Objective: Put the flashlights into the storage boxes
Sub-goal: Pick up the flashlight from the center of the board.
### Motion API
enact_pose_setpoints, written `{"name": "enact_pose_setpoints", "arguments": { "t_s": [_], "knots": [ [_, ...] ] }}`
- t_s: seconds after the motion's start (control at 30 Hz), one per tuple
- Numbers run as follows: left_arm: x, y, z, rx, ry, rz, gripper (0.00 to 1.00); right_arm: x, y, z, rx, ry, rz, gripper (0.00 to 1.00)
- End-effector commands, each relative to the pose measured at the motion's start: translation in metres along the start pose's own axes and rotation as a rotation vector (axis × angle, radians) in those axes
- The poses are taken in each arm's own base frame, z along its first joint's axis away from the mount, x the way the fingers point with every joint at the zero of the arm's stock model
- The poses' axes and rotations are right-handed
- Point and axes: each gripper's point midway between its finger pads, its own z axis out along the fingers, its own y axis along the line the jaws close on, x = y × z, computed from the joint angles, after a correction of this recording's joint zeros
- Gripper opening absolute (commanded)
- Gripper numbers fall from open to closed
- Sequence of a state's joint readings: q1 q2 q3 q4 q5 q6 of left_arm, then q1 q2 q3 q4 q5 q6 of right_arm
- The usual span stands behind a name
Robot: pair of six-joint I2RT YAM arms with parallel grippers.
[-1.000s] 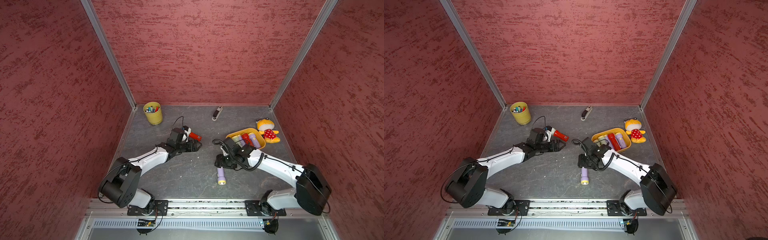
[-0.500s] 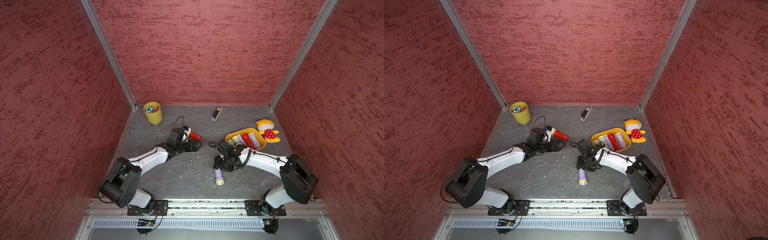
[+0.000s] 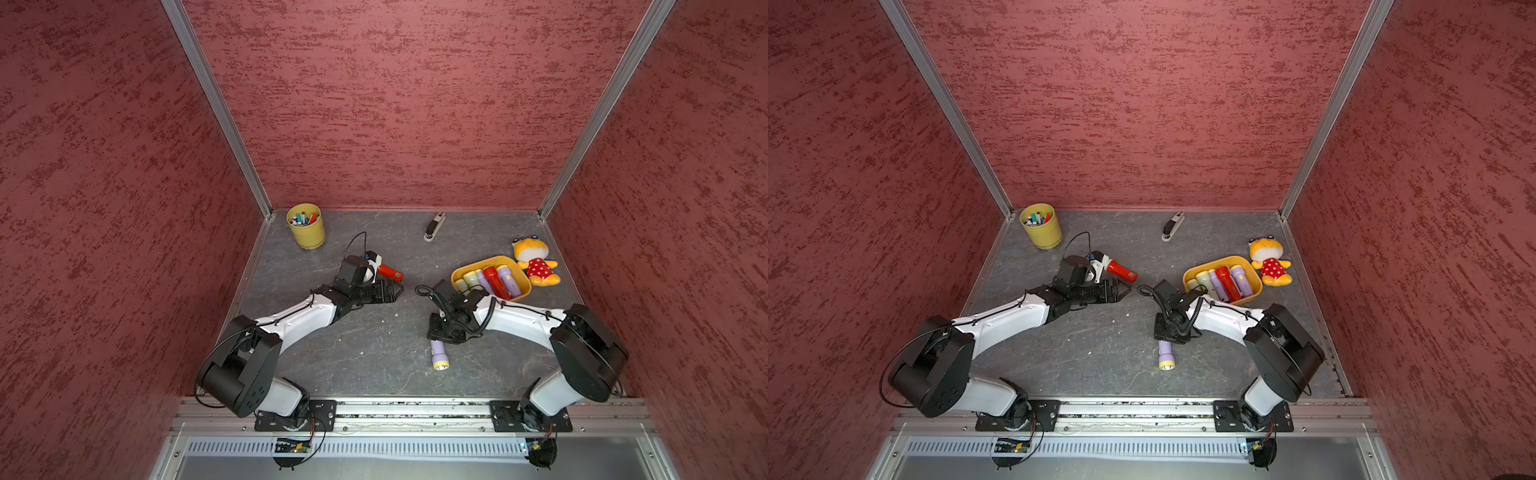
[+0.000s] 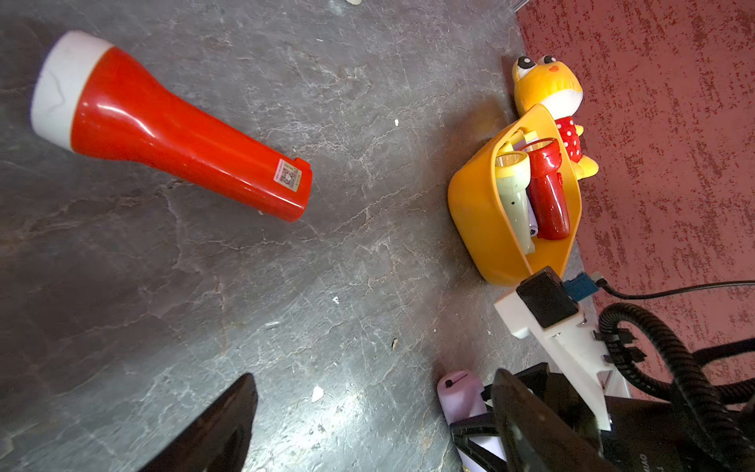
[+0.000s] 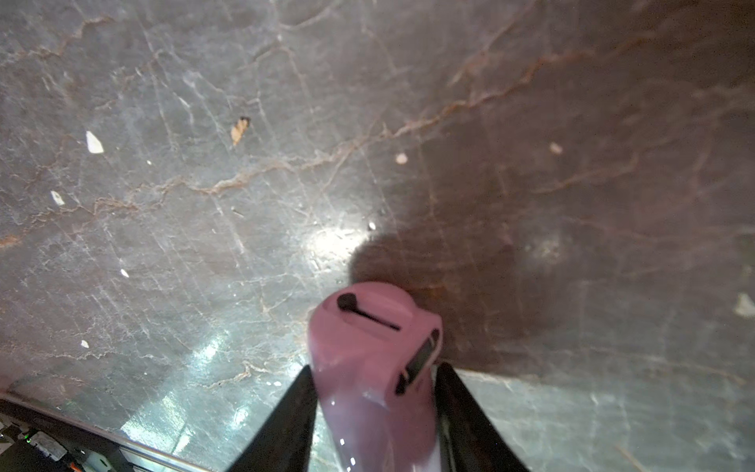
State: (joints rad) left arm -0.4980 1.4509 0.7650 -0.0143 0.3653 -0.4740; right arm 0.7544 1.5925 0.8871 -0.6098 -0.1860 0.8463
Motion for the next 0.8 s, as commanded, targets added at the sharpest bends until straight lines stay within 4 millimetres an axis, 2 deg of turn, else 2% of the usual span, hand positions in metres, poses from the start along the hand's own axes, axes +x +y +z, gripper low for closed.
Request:
{"name": "enact_pose_setpoints", "arguments": {
  "t_s": [0.0, 0.23, 0.37, 0.47, 0.57, 0.77],
  "knots": [
    [-0.012, -0.008, -0.007, 0.025, -0.041, 0.029, 0.9, -0.004, 0.003, 0.002, -0.011, -0.034, 0.027, 0.34],
    [0.003, -0.027, -0.011, 0.141, -0.017, 0.048, 0.89, -0.031, 0.027, -0.024, -0.212, -0.234, 0.115, 0.29],
    [0.023, -0.036, -0.013, 0.221, 0.035, 0.039, 0.87, -0.055, 0.057, -0.058, -0.453, -0.39, 0.174, 0.28],
    [0.039, -0.047, -0.014, 0.273, 0.079, 0.054, 0.86, -0.068, 0.081, -0.088, -0.597, -0.483, 0.143, 0.28],
    [0.05, -0.057, -0.014, 0.329, 0.107, 0.065, 0.86, -0.076, 0.091, -0.103, -0.638, -0.533, 0.116, 0.28],
    [0.064, -0.074, -0.015, 0.428, 0.159, 0.096, 0.85, -0.084, 0.096, -0.119, -0.672, -0.593, 0.11, 0.28]
  ]
}}
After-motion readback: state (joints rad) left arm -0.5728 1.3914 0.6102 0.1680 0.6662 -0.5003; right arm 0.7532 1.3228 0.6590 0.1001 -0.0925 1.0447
